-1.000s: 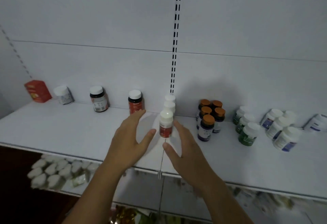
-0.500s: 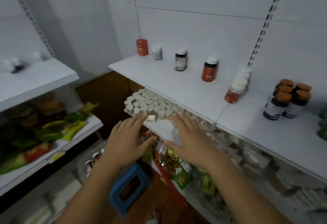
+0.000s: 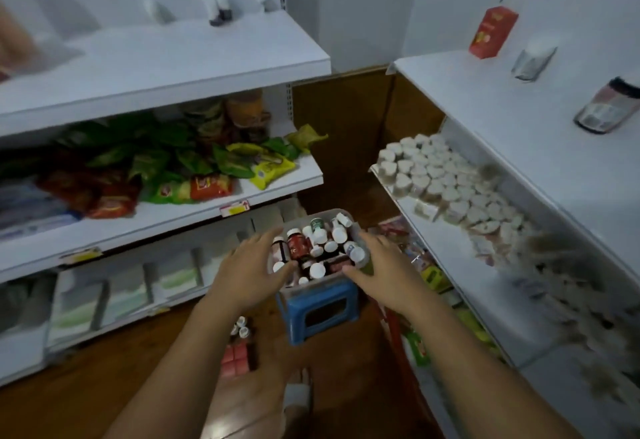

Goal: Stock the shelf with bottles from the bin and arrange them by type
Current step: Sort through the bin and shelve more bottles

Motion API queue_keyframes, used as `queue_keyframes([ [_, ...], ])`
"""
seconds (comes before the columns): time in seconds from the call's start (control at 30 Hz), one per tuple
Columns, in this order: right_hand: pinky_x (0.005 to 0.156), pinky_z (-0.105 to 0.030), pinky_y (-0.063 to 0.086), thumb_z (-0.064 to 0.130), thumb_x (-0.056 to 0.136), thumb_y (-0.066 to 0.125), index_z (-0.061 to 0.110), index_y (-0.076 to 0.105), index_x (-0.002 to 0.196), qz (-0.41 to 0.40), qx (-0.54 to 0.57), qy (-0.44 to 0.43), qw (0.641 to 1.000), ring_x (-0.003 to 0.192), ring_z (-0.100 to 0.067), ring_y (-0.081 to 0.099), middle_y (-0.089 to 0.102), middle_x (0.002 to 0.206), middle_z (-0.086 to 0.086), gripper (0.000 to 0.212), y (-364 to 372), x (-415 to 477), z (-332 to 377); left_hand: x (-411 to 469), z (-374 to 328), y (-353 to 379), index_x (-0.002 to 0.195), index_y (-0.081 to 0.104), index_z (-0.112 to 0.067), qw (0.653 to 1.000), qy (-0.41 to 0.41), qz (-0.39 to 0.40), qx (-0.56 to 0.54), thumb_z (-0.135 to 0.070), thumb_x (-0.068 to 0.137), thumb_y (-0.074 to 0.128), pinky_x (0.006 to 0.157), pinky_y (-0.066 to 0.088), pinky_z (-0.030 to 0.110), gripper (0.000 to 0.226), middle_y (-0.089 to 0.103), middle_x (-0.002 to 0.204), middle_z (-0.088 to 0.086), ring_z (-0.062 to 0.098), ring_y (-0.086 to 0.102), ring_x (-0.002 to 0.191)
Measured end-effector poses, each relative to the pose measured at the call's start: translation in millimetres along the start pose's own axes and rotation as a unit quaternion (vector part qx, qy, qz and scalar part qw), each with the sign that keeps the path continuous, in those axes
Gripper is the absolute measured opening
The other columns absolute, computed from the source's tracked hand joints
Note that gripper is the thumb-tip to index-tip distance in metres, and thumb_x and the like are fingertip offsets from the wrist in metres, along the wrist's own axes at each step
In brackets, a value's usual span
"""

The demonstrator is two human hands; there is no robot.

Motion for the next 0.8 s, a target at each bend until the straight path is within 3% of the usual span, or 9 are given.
queue_keyframes([
  [0.13, 0.100, -0.033, 0.048, 0.049, 0.093, 0.072, 0.028, 0.043, 0.150, 0.050, 0.044, 0.047, 0.997, 0.120, -0.015, 0.056, 0.053, 0.138, 0.003, 0.067, 42.0, 67.3, 0.7, 57.4, 61.7, 45.2, 0.156, 0.038, -0.034, 0.996, -0.060, 0.048, -0.054, -0.058, 0.093, 0.066, 0.104, 0.051, 0.044, 0.073, 0.051, 0.155, -0.002, 0.023, 0.054, 0.136],
  [0.23, 0.099, -0.042, 0.054, 0.057, 0.083, 0.074, 0.032, 0.048, 0.142, 0.077, 0.066, 0.077, 0.992, 0.115, -0.016, 0.062, 0.059, 0.132, 0.005, 0.069, 83.3, 122.3, -7.1, 105.6, 100.5, 90.7, 0.157, 0.039, -0.026, 0.985, -0.094, 0.110, -0.092, -0.048, 0.092, 0.073, 0.110, 0.047, 0.039, 0.077, 0.050, 0.156, 0.004, 0.025, 0.053, 0.138],
  [0.33, 0.099, -0.044, 0.054, 0.047, 0.086, 0.077, 0.029, 0.053, 0.139, 0.116, 0.100, 0.107, 0.982, 0.117, -0.020, 0.064, 0.061, 0.133, 0.004, 0.062, 132.6, 173.8, -18.7, 148.2, 126.5, 132.1, 0.157, 0.041, -0.015, 0.975, -0.109, 0.158, -0.110, -0.039, 0.094, 0.074, 0.105, 0.045, 0.034, 0.075, 0.052, 0.152, 0.012, 0.029, 0.055, 0.134],
  [0.5, 0.086, -0.037, 0.049, 0.031, 0.095, 0.074, 0.014, 0.057, 0.129, 0.150, 0.174, 0.183, 0.956, 0.108, -0.028, 0.063, 0.064, 0.108, -0.002, 0.041, 196.7, 246.0, -22.0, 213.8, 148.8, 191.0, 0.140, 0.053, -0.001, 0.963, -0.138, 0.187, -0.138, -0.020, 0.098, 0.066, 0.094, 0.052, 0.043, 0.048, 0.067, 0.128, 0.023, 0.039, 0.064, 0.115],
  [0.6, 0.078, -0.037, 0.052, 0.027, 0.093, 0.073, 0.018, 0.062, 0.113, 0.148, 0.216, 0.209, 0.942, 0.094, -0.027, 0.067, 0.068, 0.095, 0.000, 0.024, 240.4, 276.8, -31.9, 238.9, 151.3, 226.6, 0.154, 0.033, 0.007, 0.951, -0.157, 0.236, -0.124, -0.014, 0.101, 0.060, 0.109, 0.038, 0.038, 0.063, 0.062, 0.135, 0.027, 0.042, 0.057, 0.124],
  [0.7, 0.086, -0.042, 0.057, 0.032, 0.091, 0.068, 0.020, 0.060, 0.125, 0.121, 0.236, 0.222, 0.938, 0.095, -0.024, 0.068, 0.071, 0.105, -0.003, 0.037, 286.5, 294.9, -49.4, 251.4, 156.7, 253.4, 0.161, 0.014, 0.001, 0.940, -0.203, 0.249, -0.117, -0.021, 0.095, 0.064, 0.121, 0.029, 0.041, 0.086, 0.049, 0.150, 0.025, 0.044, 0.044, 0.139],
  [0.8, 0.087, -0.042, 0.056, 0.039, 0.095, 0.056, 0.019, 0.060, 0.127, 0.089, 0.254, 0.237, 0.933, 0.094, -0.024, 0.068, 0.070, 0.104, -0.002, 0.037, 319.3, 313.2, -69.3, 257.3, 153.0, 269.5, 0.164, 0.004, -0.003, 0.932, -0.241, 0.244, -0.118, -0.022, 0.097, 0.059, 0.126, 0.022, 0.050, 0.088, 0.048, 0.153, 0.025, 0.044, 0.037, 0.147],
])
Point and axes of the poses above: each hand's wrist, its own x-axis towards the middle knuckle, its own y-axis out of the palm, z = x × y, the point moved 4 cm from there along x, towards the middle knuckle
